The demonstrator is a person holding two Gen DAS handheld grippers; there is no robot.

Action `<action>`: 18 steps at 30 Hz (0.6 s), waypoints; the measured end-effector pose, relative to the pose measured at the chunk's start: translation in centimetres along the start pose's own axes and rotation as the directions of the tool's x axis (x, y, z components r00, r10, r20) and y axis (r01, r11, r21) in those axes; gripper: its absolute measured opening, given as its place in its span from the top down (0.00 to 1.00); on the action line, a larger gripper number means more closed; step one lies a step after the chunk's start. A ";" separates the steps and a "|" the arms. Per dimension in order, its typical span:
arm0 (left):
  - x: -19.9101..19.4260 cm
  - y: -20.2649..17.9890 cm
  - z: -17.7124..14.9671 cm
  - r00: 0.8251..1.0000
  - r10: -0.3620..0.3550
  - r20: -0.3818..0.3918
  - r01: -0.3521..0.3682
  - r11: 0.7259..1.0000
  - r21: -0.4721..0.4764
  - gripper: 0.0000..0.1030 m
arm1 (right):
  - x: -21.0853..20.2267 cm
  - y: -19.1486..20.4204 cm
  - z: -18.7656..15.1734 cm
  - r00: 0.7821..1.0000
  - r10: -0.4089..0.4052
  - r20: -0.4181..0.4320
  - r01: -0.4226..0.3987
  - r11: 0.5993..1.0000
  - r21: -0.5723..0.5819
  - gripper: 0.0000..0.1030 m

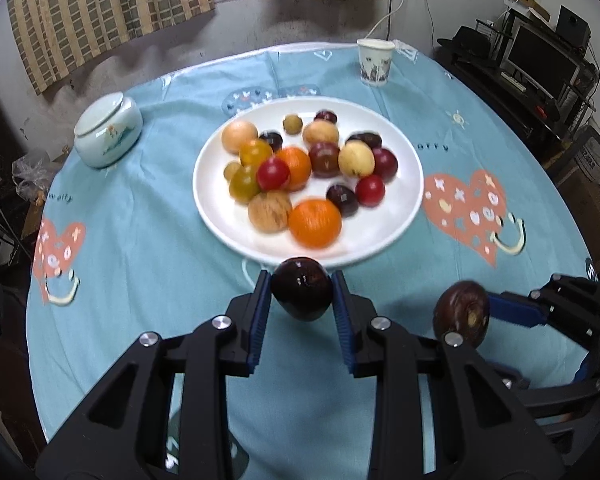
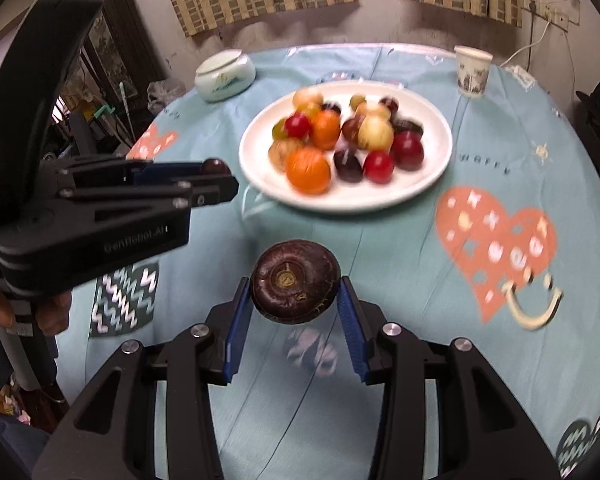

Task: Organize fruits
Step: 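Carry both plums over the white plate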

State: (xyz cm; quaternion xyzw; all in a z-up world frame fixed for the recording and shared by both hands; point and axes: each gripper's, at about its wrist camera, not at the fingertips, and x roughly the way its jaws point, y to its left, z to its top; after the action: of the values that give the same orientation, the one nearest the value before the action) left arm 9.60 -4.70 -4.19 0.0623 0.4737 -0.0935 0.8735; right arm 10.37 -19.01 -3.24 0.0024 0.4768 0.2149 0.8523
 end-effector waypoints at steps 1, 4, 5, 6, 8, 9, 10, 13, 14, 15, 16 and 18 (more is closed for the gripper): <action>0.0 0.0 0.4 1.000 0.000 0.006 0.000 1.000 0.000 0.70 | -0.1 -0.2 0.6 1.000 0.000 0.013 0.000 1.000 0.001 0.58; 0.1 0.0 1.7 1.000 0.000 0.024 0.000 1.000 0.002 0.70 | -0.3 -0.8 1.9 0.999 -0.005 0.037 0.006 1.000 -0.003 0.58; 0.2 0.0 2.0 1.000 0.001 0.027 -0.001 1.000 0.003 0.70 | -0.2 -0.9 2.4 0.999 -0.010 0.042 0.010 1.000 -0.008 0.58; 0.3 0.0 2.4 1.000 0.003 0.031 -0.004 1.000 0.004 0.70 | 0.0 -1.1 2.9 0.999 -0.014 0.045 0.014 1.000 -0.013 0.58; 0.5 0.1 3.2 0.999 0.011 0.037 -0.011 1.000 0.005 0.70 | 0.1 -1.4 3.9 0.998 -0.019 0.057 0.021 1.000 -0.021 0.58; 0.6 0.1 3.7 0.999 0.013 0.040 -0.013 1.000 0.006 0.70 | 0.1 -1.5 4.5 0.998 -0.019 0.066 0.021 0.999 -0.026 0.58; 0.8 0.2 4.2 0.999 0.014 0.044 -0.014 1.000 0.006 0.70 | 0.3 -1.7 5.2 0.997 -0.021 0.072 0.023 0.999 -0.030 0.58; 2.0 0.7 6.4 0.999 -0.002 0.048 0.002 1.000 -0.014 0.70 | 1.6 -2.3 7.8 0.996 -0.042 0.082 0.046 0.998 -0.047 0.58; 2.6 1.1 7.3 0.999 -0.002 0.045 0.003 1.000 -0.030 0.70 | 2.0 -2.5 8.6 0.995 -0.056 0.083 0.061 0.997 -0.049 0.58; 3.1 1.4 7.9 0.999 -0.005 0.040 0.007 0.999 -0.038 0.70 | 2.9 -3.0 9.5 0.995 -0.062 0.076 0.066 0.997 -0.046 0.58; 4.0 1.8 8.6 1.000 -0.004 0.031 0.006 0.999 -0.051 0.70 | 3.6 -3.4 10.2 0.995 -0.072 0.071 0.075 0.996 -0.042 0.58; 5.4 2.2 9.3 1.000 0.020 0.013 -0.019 0.998 -0.054 0.70 | 5.5 -4.3 11.5 0.996 -0.083 0.041 0.084 0.996 -0.042 0.58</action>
State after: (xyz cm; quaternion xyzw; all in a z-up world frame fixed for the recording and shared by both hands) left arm 20.54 -4.95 -3.60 0.0426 0.4694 -0.0726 0.8789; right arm 23.80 -18.61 -2.38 -0.0321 0.4547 0.1894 0.8697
